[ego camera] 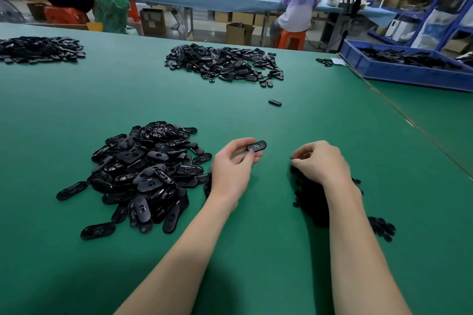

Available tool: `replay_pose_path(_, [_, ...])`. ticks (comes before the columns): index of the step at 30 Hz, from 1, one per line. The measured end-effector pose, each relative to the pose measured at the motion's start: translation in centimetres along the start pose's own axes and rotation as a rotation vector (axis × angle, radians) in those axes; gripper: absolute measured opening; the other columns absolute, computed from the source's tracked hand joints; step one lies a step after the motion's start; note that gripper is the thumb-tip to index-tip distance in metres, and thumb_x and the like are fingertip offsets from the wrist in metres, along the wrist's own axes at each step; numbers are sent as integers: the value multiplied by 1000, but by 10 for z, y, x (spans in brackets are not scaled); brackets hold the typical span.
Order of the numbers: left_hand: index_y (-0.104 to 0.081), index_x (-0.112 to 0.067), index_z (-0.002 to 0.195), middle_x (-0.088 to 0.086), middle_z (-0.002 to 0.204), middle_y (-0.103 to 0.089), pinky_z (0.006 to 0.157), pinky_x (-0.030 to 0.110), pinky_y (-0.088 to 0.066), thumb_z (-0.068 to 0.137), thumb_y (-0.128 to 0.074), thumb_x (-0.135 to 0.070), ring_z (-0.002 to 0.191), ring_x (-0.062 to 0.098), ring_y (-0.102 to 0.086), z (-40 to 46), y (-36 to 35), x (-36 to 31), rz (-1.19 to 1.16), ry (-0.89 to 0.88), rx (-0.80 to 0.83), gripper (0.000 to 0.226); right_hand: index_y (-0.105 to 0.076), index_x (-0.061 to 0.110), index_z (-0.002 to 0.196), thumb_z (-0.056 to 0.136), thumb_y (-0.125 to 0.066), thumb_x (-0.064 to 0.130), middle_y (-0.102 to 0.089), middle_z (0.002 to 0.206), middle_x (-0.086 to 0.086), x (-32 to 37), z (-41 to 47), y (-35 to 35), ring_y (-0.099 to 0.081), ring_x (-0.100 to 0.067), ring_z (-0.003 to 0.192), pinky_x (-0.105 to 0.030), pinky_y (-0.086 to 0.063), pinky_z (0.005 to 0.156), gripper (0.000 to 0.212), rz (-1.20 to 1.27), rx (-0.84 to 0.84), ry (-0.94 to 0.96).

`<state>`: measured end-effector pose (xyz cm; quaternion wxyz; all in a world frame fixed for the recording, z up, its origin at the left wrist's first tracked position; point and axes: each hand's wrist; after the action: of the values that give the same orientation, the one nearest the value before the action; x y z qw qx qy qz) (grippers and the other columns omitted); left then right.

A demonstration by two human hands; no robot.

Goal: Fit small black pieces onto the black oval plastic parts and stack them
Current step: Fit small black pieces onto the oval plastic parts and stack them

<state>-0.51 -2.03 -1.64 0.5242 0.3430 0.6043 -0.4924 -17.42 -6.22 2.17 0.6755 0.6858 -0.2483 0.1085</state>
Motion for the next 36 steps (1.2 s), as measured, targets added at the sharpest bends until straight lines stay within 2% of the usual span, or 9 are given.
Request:
replay_pose_path(8, [-69,-6,107,12,103,-75,77,22,-59,97,-58,5,90,18,-76,-1,1,1,-31,29,26,18,-74,34,89,81,-70,22,-71,106,5,6,-2,2,-62,-24,96,-29,-43,79,14,-32,-2,-109])
replay_pose_path(14, [-71,-10,105,3,94,-77,73,22,-59,98,-56,5,88,18,-75,-2,0,1,-65,39,31,22,-74,34,89,82,-69,20,-69,107,2,7,-2,3,-59,-26,96,-31,-42,83,16,-18,5,-155])
replay_pose_path(19, [-71,-11,105,-2,89,-78,73,23,-59,98,-56,5,89,16,-75,-1,0,0,-82,41,37,23,-76,32,88,80,-66,16,-68,99,3,10,-6,0,-56,-25,92,-34,-47,92,21,-11,-43,-153])
replay_pose_path(24, [-71,-10,105,-3,87,-78,72,21,-58,98,-56,5,83,13,-74,-2,-2,1,-74,35,24,22,-73,32,90,82,-62,14,-69,100,2,8,-7,0,-59,-26,90,-30,-42,77,22,34,-63,-147])
replay_pose_path(26, [-71,-9,105,-2,87,-78,71,21,-58,98,-56,5,81,12,-73,-1,-3,1,-66,35,26,22,-74,31,89,86,-62,16,-73,98,6,3,-5,3,-63,-22,92,-29,-45,75,19,129,-67,-96])
replay_pose_path(28, [-71,-9,105,0,89,-77,72,21,-58,98,-56,5,80,12,-72,1,-2,1,-65,36,20,22,-77,30,88,90,-68,19,-75,94,9,-1,-4,4,-67,-14,89,-26,-47,71,15,381,-25,10])
replay_pose_path(30, [-71,-9,104,3,91,-75,72,22,-58,98,-55,6,79,11,-71,2,-2,1,-70,39,6,23,-78,27,90,93,-71,19,-74,91,7,1,-6,2,-63,-7,77,-23,-46,67,11,617,43,87])
replay_pose_path(33, [-71,-10,104,4,93,-74,71,21,-58,98,-55,6,78,11,-70,3,-2,0,-78,42,-3,24,-75,23,90,97,-68,16,-66,82,3,7,-10,-6,-55,2,58,-15,-45,55,13,757,113,139])
replay_pose_path(36, [-71,-9,104,4,92,-74,71,21,-58,98,-55,6,77,10,-69,3,-2,0,-77,45,-8,22,-71,23,93,99,-66,15,-65,83,4,12,-13,-10,-59,-1,57,-16,-44,50,11,876,205,142])
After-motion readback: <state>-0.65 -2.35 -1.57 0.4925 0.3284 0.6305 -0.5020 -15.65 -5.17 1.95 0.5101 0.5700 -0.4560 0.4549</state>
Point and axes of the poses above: each hand's wrist, its own z-axis towards the middle knuckle, its own y-axis out of the back of the hand, x = y × z
